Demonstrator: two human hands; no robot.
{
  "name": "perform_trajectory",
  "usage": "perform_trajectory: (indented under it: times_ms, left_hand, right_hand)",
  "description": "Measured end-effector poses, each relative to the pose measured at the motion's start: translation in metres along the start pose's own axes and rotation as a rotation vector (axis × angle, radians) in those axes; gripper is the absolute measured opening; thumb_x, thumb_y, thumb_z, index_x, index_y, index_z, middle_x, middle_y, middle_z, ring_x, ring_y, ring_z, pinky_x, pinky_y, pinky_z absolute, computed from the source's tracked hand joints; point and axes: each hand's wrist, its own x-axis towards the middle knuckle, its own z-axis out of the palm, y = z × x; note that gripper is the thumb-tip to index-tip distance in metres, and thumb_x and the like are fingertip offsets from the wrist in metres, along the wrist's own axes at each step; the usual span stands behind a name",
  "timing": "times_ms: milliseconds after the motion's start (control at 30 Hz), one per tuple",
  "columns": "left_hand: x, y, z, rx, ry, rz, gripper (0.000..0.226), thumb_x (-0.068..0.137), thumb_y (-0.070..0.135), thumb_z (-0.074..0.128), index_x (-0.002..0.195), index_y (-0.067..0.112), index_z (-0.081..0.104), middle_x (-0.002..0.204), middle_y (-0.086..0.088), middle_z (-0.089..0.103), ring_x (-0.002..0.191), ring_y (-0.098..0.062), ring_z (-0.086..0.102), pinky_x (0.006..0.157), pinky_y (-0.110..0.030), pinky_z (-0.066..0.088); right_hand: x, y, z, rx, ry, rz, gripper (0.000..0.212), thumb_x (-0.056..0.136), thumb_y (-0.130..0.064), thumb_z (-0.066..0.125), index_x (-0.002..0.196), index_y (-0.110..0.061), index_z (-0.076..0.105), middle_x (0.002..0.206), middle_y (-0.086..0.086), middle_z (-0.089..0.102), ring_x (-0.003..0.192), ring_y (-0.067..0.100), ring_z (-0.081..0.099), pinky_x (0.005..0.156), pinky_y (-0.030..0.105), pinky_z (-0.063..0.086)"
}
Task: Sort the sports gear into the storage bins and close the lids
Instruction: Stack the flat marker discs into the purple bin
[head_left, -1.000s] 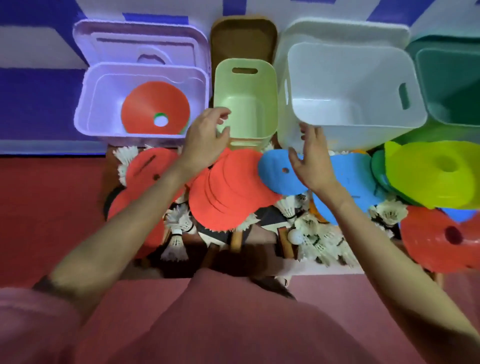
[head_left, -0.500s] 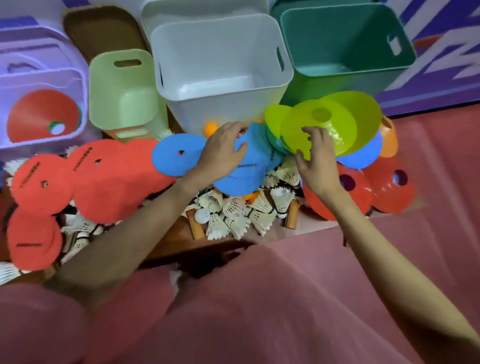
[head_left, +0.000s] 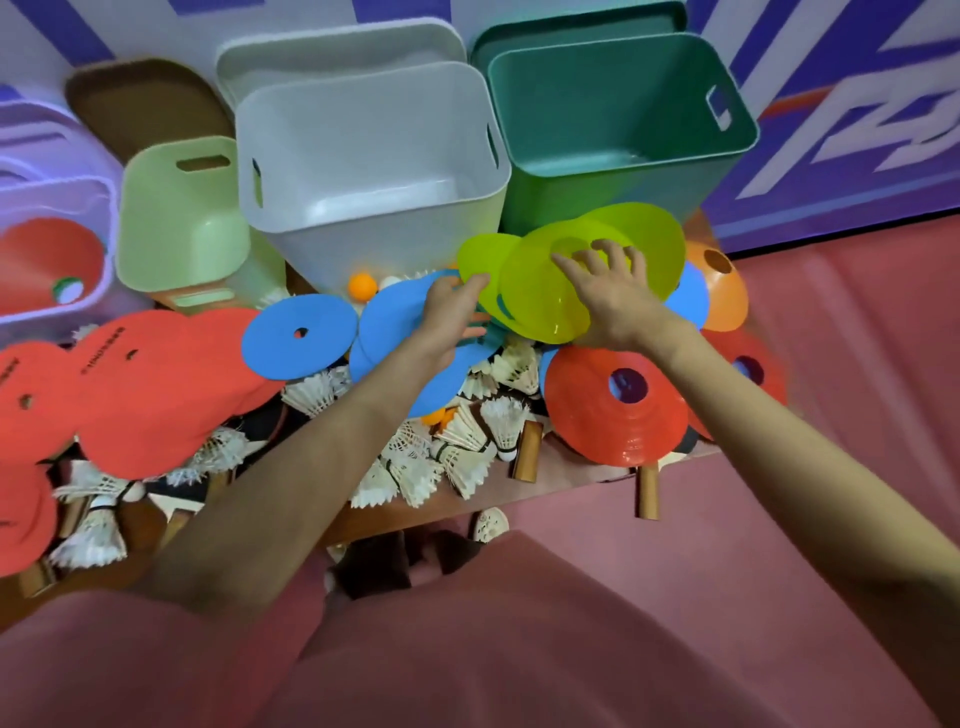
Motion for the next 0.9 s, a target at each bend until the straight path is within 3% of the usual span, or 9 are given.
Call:
perform_trajectory:
  times_ms: [100,333,467,567,700,800,867,900]
  left_hand:
    - [0.003,0.005,0.009,-0.013,0.01,-0.021,0.014,0.098,0.019,0.047,0.108,0.013,0.053,0.113,-0.013,0.065,0.098,-0.031,0.065,0.091,-0.044,0.053]
    - [0.003,0.001,0.004,-0.05,0.082,0.011,0.025,0.101,0.011,0.031,0.104,0.013,0.056,0.108,-0.018,0.064,0.094,-0.03,0.063,0.079,-0.039,0.057]
    - [0.002,-0.014,-0.019,-0.046,0.255,0.143,0.024,0.098,0.015,0.034,0.078,0.017,0.046,0.082,-0.014,0.048,0.077,-0.025,0.045,0.071,-0.045,0.044]
    - [0.003,-0.028,-0.038,-0.043,0.323,0.166,0.019,0.092,0.027,0.037,0.08,0.014,0.043,0.079,-0.01,0.041,0.075,-0.023,0.037,0.067,-0.041,0.035]
    - [-0.012,-0.025,-0.049,-0.084,0.315,0.193,0.026,0.101,0.023,0.038,0.082,0.018,0.053,0.088,-0.014,0.054,0.081,-0.023,0.052,0.077,-0.051,0.049]
    - [-0.019,-0.027,-0.054,-0.084,0.309,0.204,0.026,0.102,0.027,0.039,0.082,0.021,0.055,0.091,-0.013,0.057,0.085,-0.024,0.055,0.084,-0.055,0.051]
    - [-0.018,-0.035,-0.06,-0.031,0.353,0.222,0.027,0.094,0.041,0.042,0.079,0.019,0.051,0.085,-0.011,0.053,0.079,-0.022,0.051,0.082,-0.061,0.049]
    - [-0.019,-0.037,-0.063,0.003,0.389,0.23,0.03,0.09,0.044,0.041,0.077,0.019,0.049,0.079,-0.011,0.049,0.073,-0.022,0.049,0.078,-0.062,0.05]
  right_hand:
    - [0.004,-0.001,0.001,-0.087,0.008,-0.068,0.103,0.068,-0.038,0.076,0.15,-0.015,0.019,0.129,0.02,0.04,0.129,0.039,0.029,0.108,0.054,0.017]
    - [-0.001,0.004,-0.008,-0.025,0.194,-0.09,0.101,0.059,-0.048,0.078,0.144,-0.012,0.037,0.113,0.025,0.048,0.114,0.043,0.042,0.103,0.055,0.025]
    - [-0.021,-0.004,-0.027,0.301,0.438,-0.036,0.091,0.06,-0.059,0.055,0.139,-0.015,0.044,0.114,0.019,0.047,0.112,0.034,0.04,0.096,0.045,0.029]
    - [-0.037,-0.021,-0.034,0.569,0.591,-0.013,0.074,0.069,-0.053,0.057,0.133,-0.018,0.05,0.116,0.014,0.046,0.112,0.027,0.04,0.096,0.04,0.032]
    - [-0.044,-0.042,-0.041,0.906,0.662,0.037,0.052,0.09,-0.044,0.041,0.131,-0.014,0.051,0.115,0.007,0.053,0.109,0.019,0.047,0.096,0.03,0.034]
    - [-0.041,-0.058,-0.048,1.251,0.662,0.194,0.035,0.098,-0.034,0.034,0.111,-0.015,0.06,0.104,-0.005,0.062,0.099,0.001,0.054,0.089,0.021,0.039]
    - [-0.037,-0.066,-0.044,1.445,0.603,0.331,0.028,0.102,-0.029,0.033,0.101,-0.021,0.06,0.096,-0.008,0.066,0.092,-0.001,0.061,0.086,0.027,0.046]
    - [-0.034,-0.068,-0.039,1.499,0.563,0.385,0.031,0.102,-0.03,0.033,0.1,-0.022,0.062,0.095,-0.002,0.068,0.093,0.009,0.065,0.087,0.035,0.05]
